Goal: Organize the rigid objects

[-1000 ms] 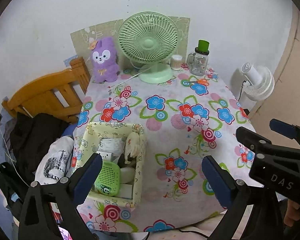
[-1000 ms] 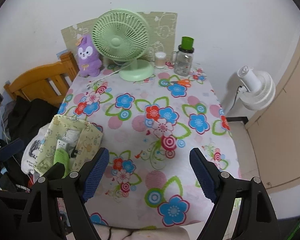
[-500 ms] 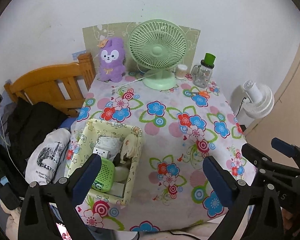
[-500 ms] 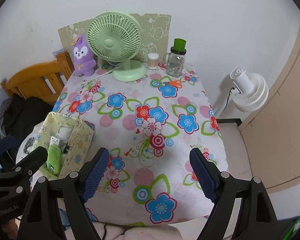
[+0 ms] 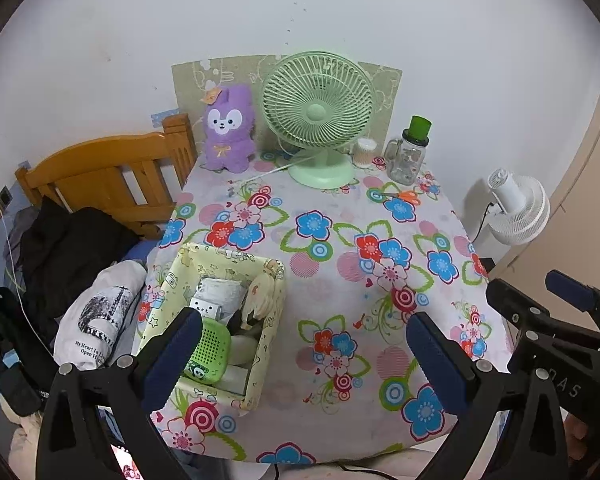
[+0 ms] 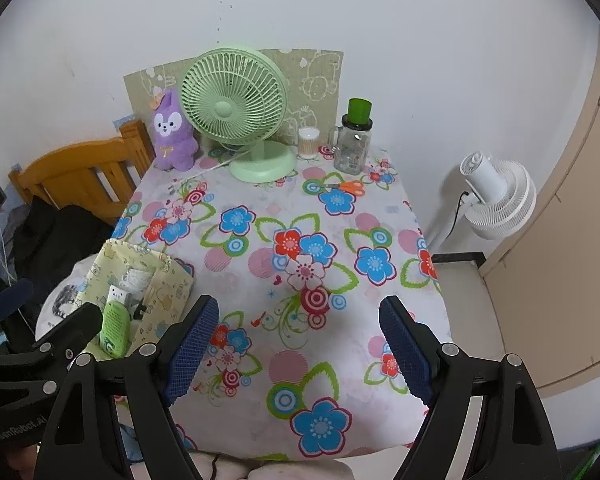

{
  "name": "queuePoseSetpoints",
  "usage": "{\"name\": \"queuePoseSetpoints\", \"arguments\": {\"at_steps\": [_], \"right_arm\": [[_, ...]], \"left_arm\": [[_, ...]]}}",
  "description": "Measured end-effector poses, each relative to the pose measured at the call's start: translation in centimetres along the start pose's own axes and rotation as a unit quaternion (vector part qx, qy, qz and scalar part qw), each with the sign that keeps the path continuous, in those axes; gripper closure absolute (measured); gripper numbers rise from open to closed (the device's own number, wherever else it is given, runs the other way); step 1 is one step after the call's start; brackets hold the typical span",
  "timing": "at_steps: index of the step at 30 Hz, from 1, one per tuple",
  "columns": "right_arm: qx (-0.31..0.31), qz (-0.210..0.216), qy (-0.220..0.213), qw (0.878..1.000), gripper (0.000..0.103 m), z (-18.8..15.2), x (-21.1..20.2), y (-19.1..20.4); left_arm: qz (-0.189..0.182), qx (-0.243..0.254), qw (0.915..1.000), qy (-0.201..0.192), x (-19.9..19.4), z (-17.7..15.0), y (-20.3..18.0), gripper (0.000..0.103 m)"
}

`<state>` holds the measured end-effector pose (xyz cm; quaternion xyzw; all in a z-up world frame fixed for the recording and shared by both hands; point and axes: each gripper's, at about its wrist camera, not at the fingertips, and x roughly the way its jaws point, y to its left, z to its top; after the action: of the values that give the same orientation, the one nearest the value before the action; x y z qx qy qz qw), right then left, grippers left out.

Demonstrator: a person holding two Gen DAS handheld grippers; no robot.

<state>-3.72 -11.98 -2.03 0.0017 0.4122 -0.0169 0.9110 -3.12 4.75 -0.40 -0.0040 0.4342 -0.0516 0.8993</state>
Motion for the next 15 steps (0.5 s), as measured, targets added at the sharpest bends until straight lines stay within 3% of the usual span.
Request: {"name": "queuePoseSetpoints", "arguments": {"at_steps": [15], "right_arm": [[0.006, 0.007, 0.009, 1.0, 0.018, 0.02, 0.2, 0.42]], "left_arm": [[0.007, 0.004, 1.0, 0.003, -0.4, -0.19, -0.06, 0.0]]}}
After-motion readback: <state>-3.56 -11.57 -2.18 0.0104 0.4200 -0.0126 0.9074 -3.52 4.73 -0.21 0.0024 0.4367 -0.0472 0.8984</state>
